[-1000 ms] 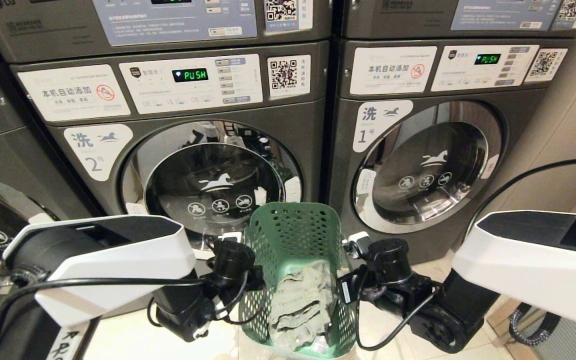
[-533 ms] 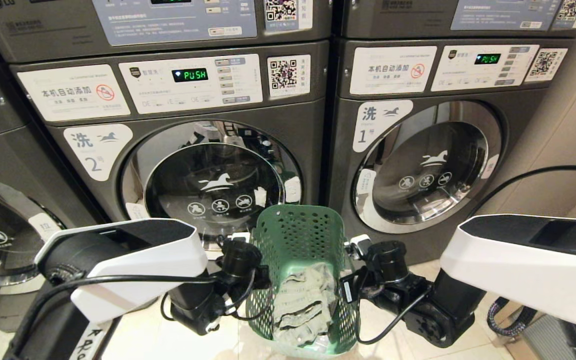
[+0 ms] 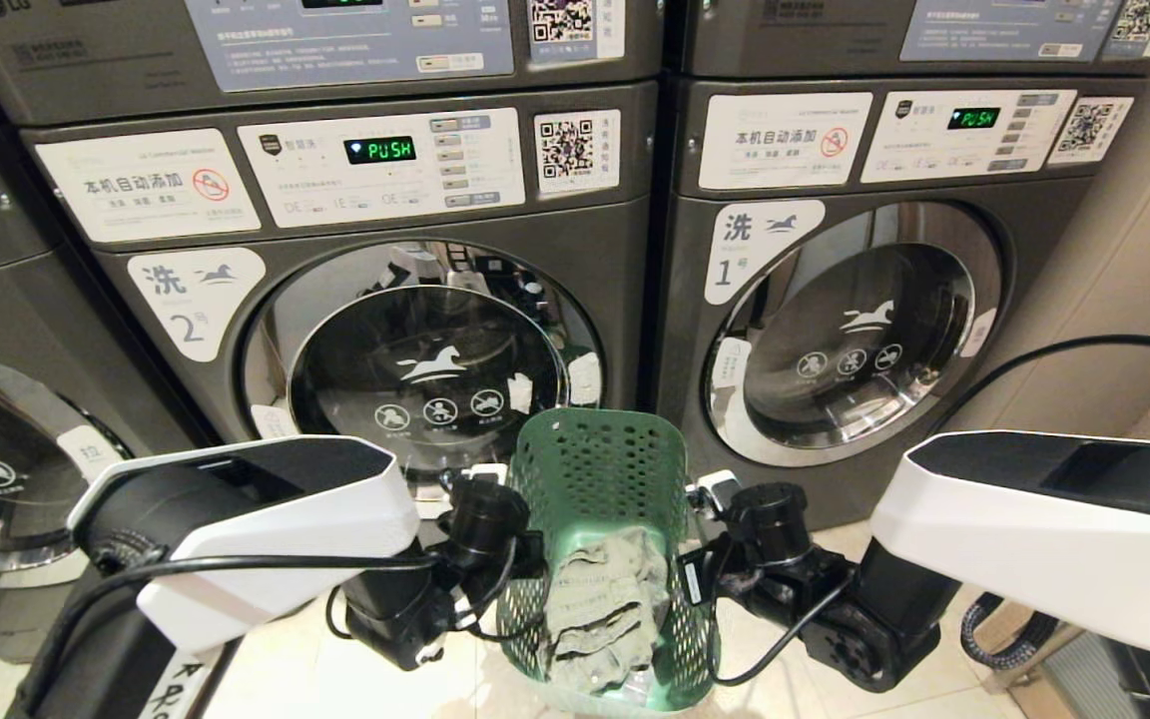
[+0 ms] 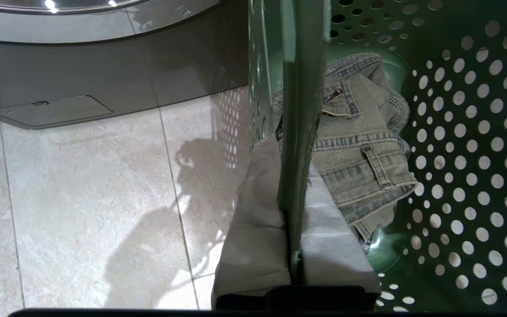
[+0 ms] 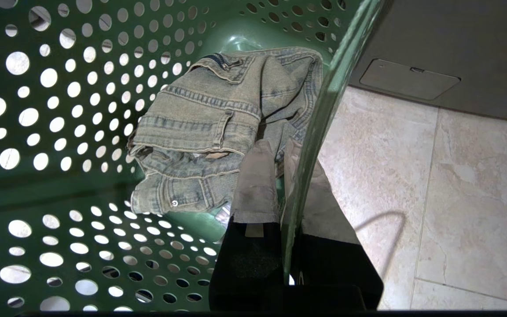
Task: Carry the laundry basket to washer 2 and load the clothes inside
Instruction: Pick up the clothes basket and put it beside the washing machine
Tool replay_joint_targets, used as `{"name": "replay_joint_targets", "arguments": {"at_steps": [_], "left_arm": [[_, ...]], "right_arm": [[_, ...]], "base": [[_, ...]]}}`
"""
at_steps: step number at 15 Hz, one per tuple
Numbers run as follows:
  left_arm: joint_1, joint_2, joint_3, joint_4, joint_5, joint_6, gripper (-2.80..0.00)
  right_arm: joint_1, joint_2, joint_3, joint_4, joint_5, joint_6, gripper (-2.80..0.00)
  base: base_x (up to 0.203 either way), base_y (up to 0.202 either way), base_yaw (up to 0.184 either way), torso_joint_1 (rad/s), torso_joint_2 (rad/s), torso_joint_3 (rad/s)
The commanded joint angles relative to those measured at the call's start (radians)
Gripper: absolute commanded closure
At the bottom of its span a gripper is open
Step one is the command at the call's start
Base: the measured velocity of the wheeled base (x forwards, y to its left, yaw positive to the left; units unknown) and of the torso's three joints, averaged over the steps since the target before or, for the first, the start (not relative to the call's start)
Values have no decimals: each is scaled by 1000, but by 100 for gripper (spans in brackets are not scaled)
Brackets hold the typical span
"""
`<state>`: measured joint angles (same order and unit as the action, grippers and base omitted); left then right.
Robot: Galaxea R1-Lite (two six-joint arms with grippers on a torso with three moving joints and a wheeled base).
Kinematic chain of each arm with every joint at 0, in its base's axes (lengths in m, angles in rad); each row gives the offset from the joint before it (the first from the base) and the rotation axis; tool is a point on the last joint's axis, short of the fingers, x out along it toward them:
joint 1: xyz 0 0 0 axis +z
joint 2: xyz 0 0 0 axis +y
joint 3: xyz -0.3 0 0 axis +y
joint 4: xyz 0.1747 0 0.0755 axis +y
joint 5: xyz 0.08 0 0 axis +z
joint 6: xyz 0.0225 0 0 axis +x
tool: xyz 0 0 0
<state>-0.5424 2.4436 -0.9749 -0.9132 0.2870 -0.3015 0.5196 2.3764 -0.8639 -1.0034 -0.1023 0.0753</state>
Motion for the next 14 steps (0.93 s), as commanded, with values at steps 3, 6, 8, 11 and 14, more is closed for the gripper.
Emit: {"name": "replay_joint_targets", "arguments": {"at_steps": [3,6,8,11,14], "left_arm": [[-8,-18,2,-6,1,-2,0],[-8,-14,-4,11,0,-2,0],[-8,-8,-19,23,-1,-3,0],[-13,-5,-48,49,-15,-4,0],[-22,5,-97,88,-17,-6,0]], "right_arm": [[0,18,-7,-6,0,0,0],[-1,20,-9,-6,0,0,0],[-1,24,-24,-4,0,0,0],[-6,26,-37,-3,0,-4,0],[-31,44,-58,-3,0,-29,0]], "base": [[0,0,0,0,0,0],[0,0,0,0,0,0],[0,0,0,1,0,-93],[0,0,0,0,6,-168],[0,0,0,4,4,-198]]}}
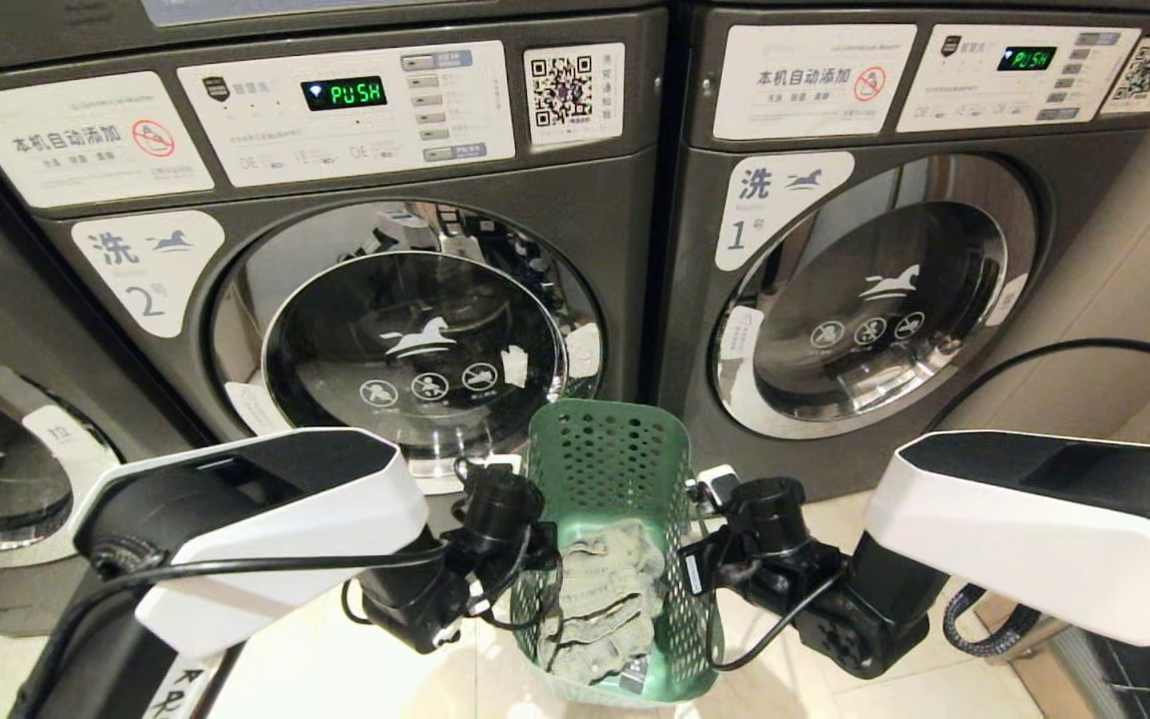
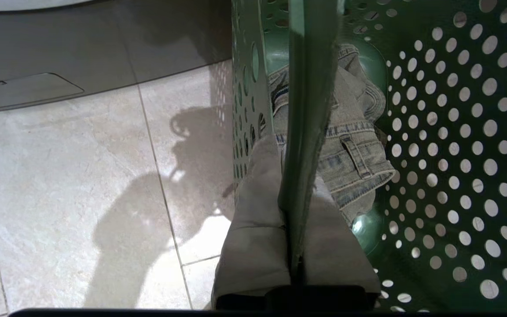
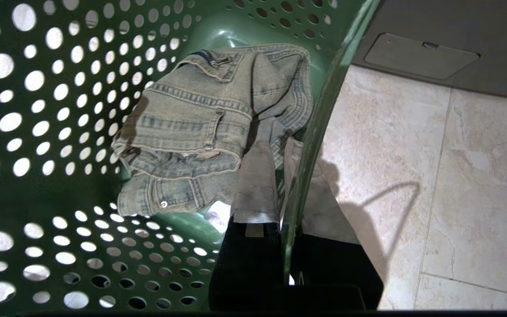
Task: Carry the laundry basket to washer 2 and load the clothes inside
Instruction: Pick up the clothes basket and put it beside the washing machine
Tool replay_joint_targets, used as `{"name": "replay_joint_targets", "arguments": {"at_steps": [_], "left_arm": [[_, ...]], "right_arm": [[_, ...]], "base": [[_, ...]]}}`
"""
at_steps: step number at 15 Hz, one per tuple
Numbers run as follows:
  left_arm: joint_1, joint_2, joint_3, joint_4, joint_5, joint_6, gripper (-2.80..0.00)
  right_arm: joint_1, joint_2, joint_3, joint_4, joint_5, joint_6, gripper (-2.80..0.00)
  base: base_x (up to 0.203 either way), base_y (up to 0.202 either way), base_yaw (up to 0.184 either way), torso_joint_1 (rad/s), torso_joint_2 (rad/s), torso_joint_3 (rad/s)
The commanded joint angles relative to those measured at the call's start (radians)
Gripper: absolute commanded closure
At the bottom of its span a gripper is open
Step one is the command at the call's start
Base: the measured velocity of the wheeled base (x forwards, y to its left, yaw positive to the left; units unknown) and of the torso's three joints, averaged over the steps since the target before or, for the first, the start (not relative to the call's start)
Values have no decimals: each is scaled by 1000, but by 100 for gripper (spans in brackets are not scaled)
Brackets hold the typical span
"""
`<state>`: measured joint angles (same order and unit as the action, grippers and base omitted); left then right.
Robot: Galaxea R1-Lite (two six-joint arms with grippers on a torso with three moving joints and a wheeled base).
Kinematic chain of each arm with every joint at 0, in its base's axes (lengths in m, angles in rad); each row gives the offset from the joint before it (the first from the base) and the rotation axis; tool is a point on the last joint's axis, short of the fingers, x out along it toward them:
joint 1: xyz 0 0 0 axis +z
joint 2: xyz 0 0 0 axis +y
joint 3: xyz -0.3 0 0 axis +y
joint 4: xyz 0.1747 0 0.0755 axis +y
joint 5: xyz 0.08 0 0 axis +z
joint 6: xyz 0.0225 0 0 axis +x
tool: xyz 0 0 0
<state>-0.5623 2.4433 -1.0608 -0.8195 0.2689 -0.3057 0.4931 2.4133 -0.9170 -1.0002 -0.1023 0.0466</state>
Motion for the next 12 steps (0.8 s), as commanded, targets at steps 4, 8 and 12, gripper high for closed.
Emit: {"name": "replay_joint_targets", "arguments": {"at_steps": [4,8,12], "left_arm": [[-22,9,-33,22,-10,-4,0],[-38,6,-31,23,-10,-6,0],[-52,10,-34,22,-10,-6,0]], "right_arm": [[-19,15,-11,-5,0,-22,0],[-28,20,-11,-5,0,-22,0],[-43,29,-13,-6,-2,-25,0]], "base": [[0,0,0,4,0,-197],[0,0,0,5,3,-201],[0,0,0,4,1,-197]]}}
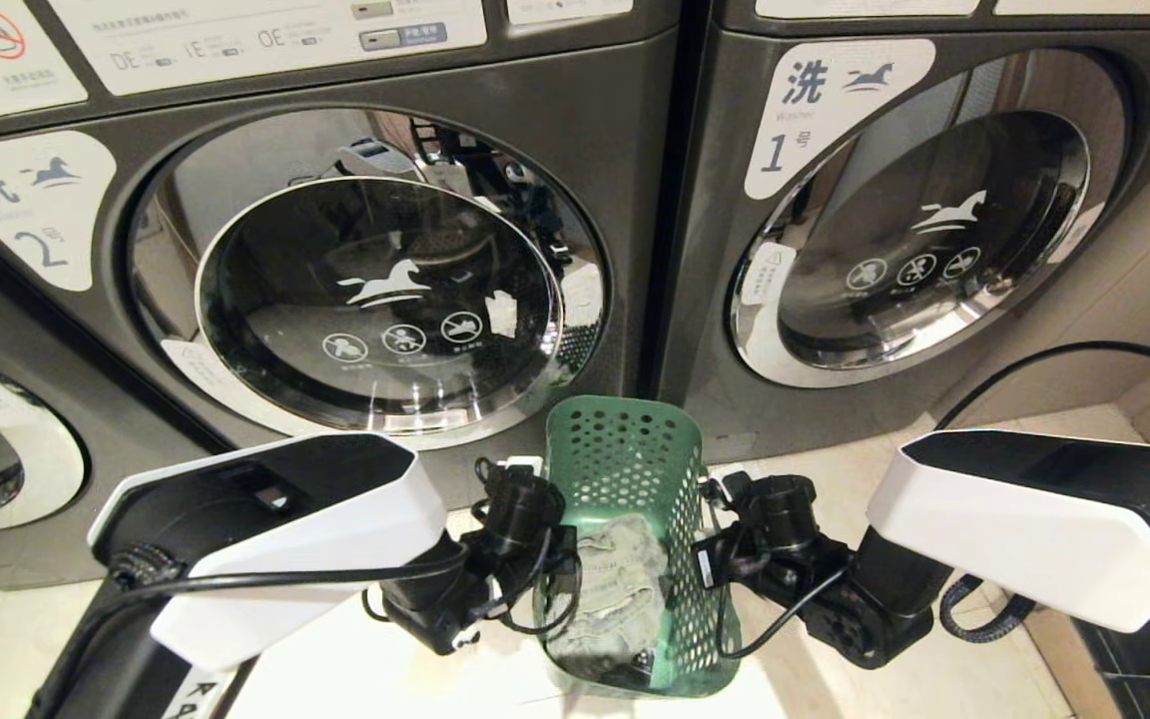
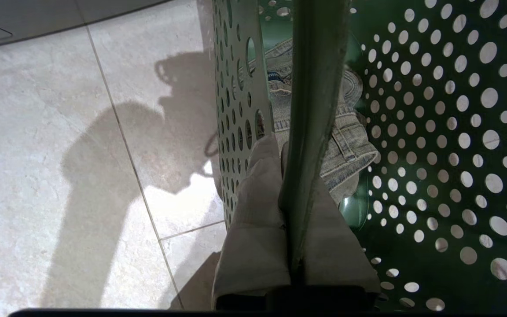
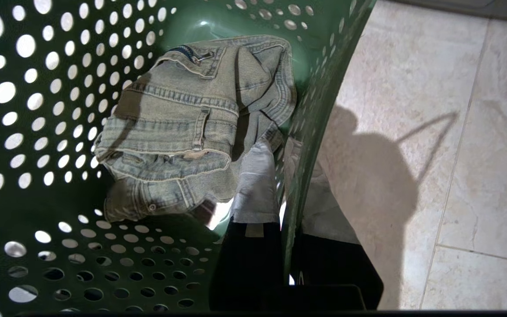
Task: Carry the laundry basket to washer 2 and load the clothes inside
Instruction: Pick up the clothes basket and put it beside the washing machine
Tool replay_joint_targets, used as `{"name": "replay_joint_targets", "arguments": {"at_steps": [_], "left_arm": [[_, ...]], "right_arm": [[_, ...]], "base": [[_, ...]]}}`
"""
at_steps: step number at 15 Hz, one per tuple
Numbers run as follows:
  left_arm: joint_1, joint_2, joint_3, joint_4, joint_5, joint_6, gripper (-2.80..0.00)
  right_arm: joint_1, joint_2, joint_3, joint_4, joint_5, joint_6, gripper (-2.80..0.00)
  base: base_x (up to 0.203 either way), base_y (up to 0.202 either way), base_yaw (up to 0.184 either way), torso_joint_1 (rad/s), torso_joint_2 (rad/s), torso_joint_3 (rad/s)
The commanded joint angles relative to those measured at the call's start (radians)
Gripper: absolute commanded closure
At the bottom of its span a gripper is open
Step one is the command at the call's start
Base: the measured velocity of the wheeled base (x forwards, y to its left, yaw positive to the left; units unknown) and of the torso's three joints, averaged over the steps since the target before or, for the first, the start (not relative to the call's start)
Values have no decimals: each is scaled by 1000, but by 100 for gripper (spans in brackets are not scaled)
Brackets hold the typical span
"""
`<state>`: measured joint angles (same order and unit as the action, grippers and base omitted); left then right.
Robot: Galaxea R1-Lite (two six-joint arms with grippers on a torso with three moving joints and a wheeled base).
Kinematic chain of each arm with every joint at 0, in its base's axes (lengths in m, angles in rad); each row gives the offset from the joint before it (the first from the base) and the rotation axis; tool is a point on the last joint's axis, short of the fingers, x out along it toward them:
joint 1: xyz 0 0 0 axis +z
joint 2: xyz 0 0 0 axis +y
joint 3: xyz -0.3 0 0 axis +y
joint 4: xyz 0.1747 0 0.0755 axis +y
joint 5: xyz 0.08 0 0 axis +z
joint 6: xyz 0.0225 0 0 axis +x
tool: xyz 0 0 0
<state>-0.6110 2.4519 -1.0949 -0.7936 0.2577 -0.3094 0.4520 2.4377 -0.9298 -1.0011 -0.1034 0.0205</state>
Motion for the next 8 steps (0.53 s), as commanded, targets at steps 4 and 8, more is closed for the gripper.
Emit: {"name": "replay_joint_targets", "arguments": {"at_steps": [4,8], "left_arm": [[-12,9,0,-4,2,-2,0],[-19,9,-2,-12,2,-16,0]], "right_arm": [[-22,9,-3,-8,1,-42,0],[-23,8,-1,-8,1,-42,0]], "base": [[0,0,0,4,3,-196],[0,0,0,2,6,-128]]}}
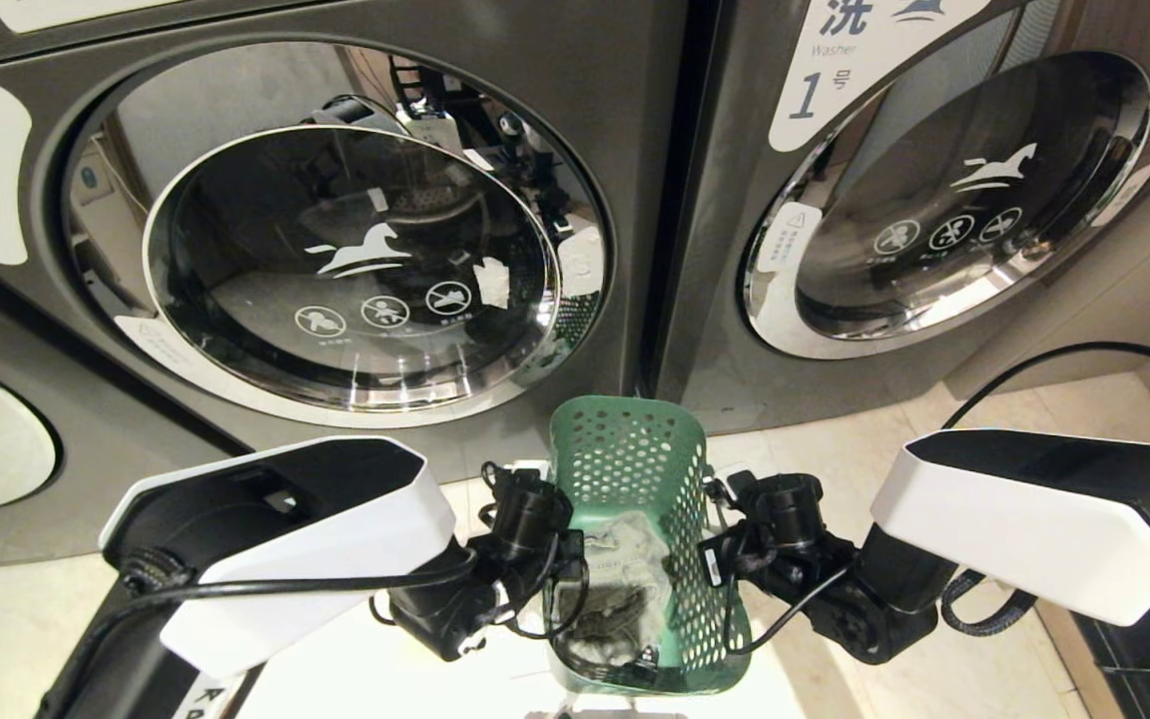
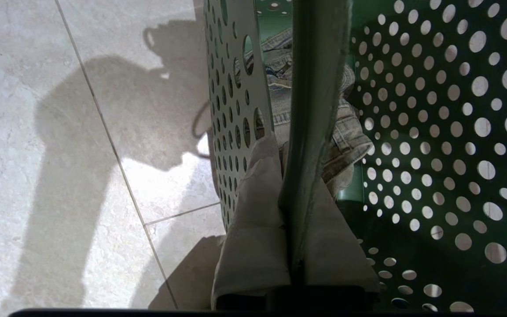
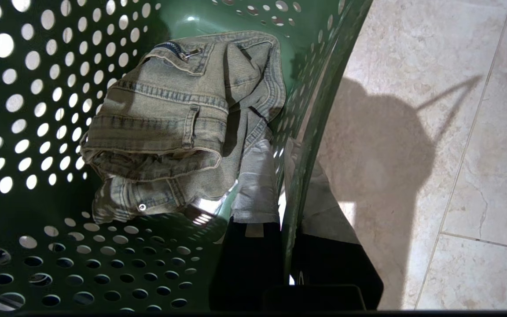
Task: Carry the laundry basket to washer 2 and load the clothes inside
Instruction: Pick up the clothes basket and put it beside the washing machine
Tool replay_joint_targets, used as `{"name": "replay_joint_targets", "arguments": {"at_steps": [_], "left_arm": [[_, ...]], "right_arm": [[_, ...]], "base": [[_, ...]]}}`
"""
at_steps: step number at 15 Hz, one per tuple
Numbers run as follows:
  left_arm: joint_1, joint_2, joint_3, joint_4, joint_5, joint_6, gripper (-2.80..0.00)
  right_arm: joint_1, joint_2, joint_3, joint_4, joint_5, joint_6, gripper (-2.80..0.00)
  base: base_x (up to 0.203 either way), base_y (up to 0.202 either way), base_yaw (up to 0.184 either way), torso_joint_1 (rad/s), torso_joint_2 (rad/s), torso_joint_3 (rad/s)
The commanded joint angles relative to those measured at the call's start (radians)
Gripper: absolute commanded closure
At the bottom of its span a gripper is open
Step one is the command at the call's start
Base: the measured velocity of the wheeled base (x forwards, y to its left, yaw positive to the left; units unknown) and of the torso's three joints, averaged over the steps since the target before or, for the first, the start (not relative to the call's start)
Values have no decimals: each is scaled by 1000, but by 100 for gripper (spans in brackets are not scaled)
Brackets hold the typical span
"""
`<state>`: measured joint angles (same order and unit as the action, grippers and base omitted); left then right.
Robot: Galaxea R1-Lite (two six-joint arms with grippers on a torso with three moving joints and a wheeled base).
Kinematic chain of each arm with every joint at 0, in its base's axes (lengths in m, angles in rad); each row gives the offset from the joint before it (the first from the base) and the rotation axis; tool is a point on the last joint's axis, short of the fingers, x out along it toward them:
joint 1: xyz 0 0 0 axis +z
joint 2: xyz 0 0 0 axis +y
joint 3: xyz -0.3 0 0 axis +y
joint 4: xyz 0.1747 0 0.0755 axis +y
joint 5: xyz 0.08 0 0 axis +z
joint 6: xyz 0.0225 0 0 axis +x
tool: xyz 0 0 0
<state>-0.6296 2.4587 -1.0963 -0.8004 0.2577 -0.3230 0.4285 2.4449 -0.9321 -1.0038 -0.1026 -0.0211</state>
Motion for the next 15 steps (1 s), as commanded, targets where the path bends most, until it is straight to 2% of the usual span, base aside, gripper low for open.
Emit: {"name": "replay_joint_targets", "arguments": {"at_steps": [1,10,11,13,15], "left_arm": [[-1,3,0,-6,2,-4,0],[-13,16,-13,-42,2,-4,0],[-14,17,-18,-41,2,-3,0],[-21,25,-42,-31,9,-1,0],[-26,30,-43,-17,12,-1,0]], "right_arm": [[-1,1,1,-5,0,-1,0],[-30,39,-74,-10,-17,1,0],[-35,45,-83,-22,-17,-7,0],[-43,69,-86,-40,-43,-78,0],[-44,75,-86,-42,-74,-96,0]], "base": [[0,0,0,0,0,0],[0,0,0,0,0,0],[0,0,0,0,0,0],[0,0,0,0,0,0],[0,0,0,0,0,0]]}}
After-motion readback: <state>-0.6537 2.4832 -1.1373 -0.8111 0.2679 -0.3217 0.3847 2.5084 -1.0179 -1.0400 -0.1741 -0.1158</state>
